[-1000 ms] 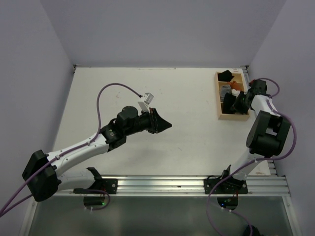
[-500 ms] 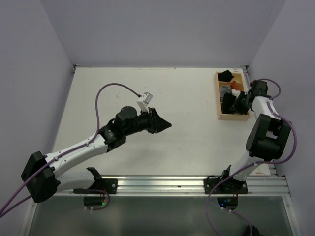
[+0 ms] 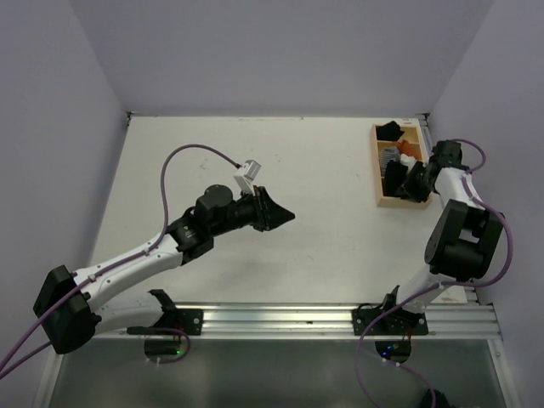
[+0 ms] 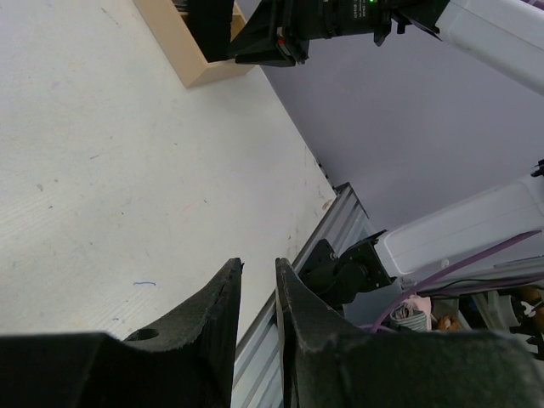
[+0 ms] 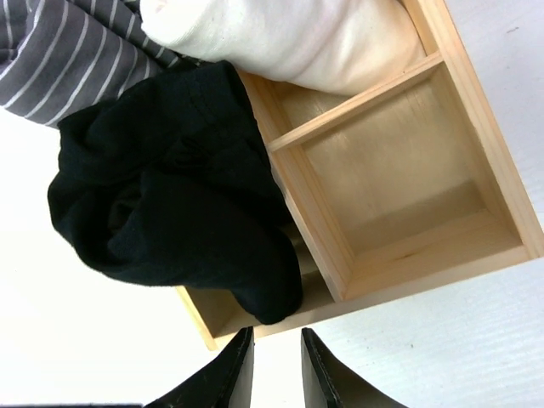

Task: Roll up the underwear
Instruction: Place the rolled underwear into the container

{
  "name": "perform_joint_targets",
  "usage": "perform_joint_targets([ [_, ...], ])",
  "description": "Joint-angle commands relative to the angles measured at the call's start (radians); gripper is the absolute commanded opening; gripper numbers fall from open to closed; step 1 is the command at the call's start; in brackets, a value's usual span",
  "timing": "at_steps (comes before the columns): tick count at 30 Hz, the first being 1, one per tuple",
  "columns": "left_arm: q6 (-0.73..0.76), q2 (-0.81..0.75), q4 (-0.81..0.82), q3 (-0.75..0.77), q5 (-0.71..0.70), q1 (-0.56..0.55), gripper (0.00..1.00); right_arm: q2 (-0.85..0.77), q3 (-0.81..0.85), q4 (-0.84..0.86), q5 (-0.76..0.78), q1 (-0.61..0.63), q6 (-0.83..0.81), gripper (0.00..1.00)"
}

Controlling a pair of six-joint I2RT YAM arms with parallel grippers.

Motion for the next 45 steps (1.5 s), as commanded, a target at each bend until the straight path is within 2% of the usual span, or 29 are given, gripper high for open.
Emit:
perform_joint_targets([
  [1,-0.011,-0.039,0.026,-0.014,-0.008,0.000,0.27,-0.059,0.018,-0.048,0.032,-0.004,0.010,0.33],
  [5,-0.015,-0.052,0.021,-0.019,-0.011,0.000,0.27,-0.068,0.016,-0.069,0.040,-0.005,0.017,0.33],
  [8,-0.015,-0.056,0.015,-0.019,-0.012,0.000,0.27,-0.089,0.020,-0.074,0.022,-0.004,0.022,0.28],
  [9,-0.015,-0.059,0.013,-0.020,-0.015,0.000,0.27,-0.094,0.023,-0.073,0.017,-0.004,0.022,0.20],
  [12,-0.015,-0.059,0.013,-0.022,-0.014,0.000,0.27,-0.105,0.042,-0.060,-0.018,-0.004,0.027,0.03],
  [14,-0.013,-0.057,0.013,-0.020,-0.014,0.000,0.27,-0.097,0.056,-0.046,-0.046,-0.004,0.026,0.01],
  [24,-0.007,-0.030,0.015,-0.002,-0.014,0.000,0.27,0.033,0.193,-0.016,-0.078,-0.005,0.054,0.03],
  [29,-0.008,-0.020,0.007,0.010,-0.017,0.000,0.27,0.095,0.208,-0.019,-0.076,-0.005,0.066,0.03],
  [40,-0.008,-0.006,0.007,0.021,-0.026,0.000,0.27,0.101,0.194,0.000,-0.049,-0.005,0.059,0.04],
  [45,0.030,0.004,-0.023,0.058,-0.029,0.000,0.28,0.073,0.233,-0.052,-0.037,-0.005,0.068,0.07],
])
